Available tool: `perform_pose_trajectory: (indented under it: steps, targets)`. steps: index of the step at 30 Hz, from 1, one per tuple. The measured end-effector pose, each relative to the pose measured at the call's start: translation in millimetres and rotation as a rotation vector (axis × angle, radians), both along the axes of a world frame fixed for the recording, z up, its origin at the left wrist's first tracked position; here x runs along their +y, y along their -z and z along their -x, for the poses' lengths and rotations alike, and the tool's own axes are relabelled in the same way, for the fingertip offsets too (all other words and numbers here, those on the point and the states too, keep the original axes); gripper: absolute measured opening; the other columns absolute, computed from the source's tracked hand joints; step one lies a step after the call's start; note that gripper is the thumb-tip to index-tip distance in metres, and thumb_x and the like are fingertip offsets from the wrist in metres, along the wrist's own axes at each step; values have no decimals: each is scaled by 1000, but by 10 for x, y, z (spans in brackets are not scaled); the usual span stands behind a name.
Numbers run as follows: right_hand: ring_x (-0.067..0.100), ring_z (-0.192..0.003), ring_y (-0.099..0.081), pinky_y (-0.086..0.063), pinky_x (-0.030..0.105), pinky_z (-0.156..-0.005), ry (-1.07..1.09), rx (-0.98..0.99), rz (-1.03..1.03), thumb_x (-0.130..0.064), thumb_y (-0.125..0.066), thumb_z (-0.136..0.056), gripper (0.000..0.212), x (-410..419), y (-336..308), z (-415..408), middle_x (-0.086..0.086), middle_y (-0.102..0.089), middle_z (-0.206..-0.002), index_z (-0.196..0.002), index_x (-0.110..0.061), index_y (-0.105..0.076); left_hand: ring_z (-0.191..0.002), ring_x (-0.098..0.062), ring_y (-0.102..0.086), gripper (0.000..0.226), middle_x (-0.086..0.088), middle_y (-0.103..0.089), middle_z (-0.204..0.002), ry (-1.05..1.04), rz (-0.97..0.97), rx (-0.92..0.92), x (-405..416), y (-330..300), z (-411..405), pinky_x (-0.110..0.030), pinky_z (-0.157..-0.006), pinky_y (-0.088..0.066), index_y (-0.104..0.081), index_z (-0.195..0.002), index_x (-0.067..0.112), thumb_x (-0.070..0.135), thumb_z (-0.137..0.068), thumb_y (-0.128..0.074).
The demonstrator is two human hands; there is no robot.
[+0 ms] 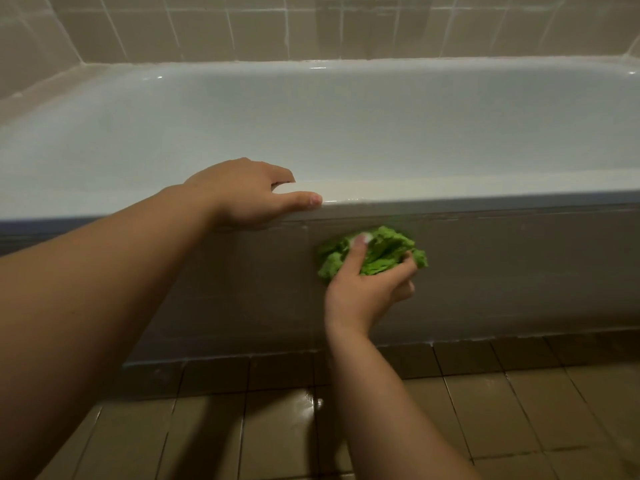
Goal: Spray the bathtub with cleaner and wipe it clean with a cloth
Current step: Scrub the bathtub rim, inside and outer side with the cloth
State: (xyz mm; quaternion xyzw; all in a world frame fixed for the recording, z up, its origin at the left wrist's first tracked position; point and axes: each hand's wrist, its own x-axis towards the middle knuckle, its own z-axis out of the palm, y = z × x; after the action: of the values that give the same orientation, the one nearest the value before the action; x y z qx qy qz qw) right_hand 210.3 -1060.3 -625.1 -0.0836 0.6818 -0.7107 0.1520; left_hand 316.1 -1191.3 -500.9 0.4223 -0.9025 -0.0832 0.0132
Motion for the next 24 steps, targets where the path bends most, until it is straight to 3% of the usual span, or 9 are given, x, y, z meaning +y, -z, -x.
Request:
perform_pose_trajectory:
  steps: [3,7,10,13,16,20,24]
  targets:
    - [29,-118,-52,-49,21,-80,-141,11,20,-49,-71,-91,66,-26,-59,-306,-3,-25,-132,-141,-28,-32,-99,-18,-51,94,9,-66,-122,5,3,5,7,-3,-1,-37,-84,-41,-62,-117,40,104,-63,-19]
    - [21,-112,-49,-46,14,-78,1,69,74,-52,-69,-91,67,-33,-178,21,-4,-26,-129,-142,-24,-36,-99,-17,-52,92,9,-66,-121,11,11,9,1,8,-19,-37,-84,-41,-62,-116,41,103,-65,-19]
    - [26,-114,-51,-46,20,-77,47,44,-4,-53,-64,-94,69,-17,-8,162,4,-30,-136,-145,-18,-33,-101,-19,-54,91,9,-66,-119,4,-1,1,5,4,7,-38,-86,-44,-62,-113,40,104,-64,-18]
    - [30,-119,-52,-55,36,-92,-106,42,-37,-55,-63,-93,65,-30,90,-185,-2,-26,-133,-141,-28,-28,-101,-18,-52,89,8,-66,-123,-8,13,3,31,8,32,-38,-87,-43,-63,-115,38,103,-69,-23]
    - [24,-114,-50,-54,27,-83,-136,101,16,-54,-66,-92,63,-28,-87,-213,-7,-25,-127,-140,-29,-31,-101,-17,-54,90,9,-67,-122,-22,27,27,46,26,47,-40,-91,-47,-64,-115,39,104,-68,-24]
    - [24,-111,-51,-48,30,-89,72,95,-3,-54,-62,-95,67,-16,-76,282,6,-31,-137,-144,-18,-35,-101,-19,-57,90,11,-67,-112,-33,16,44,40,32,33,-41,-91,-50,-64,-108,40,106,-64,-23]
    - [32,-116,-52,-47,31,-88,-46,3,-67,-49,-59,-98,60,17,80,14,10,-31,-139,-138,-14,-32,-102,-19,-56,92,11,-67,-115,-29,7,43,47,18,53,-41,-90,-49,-64,-111,40,107,-64,-22]
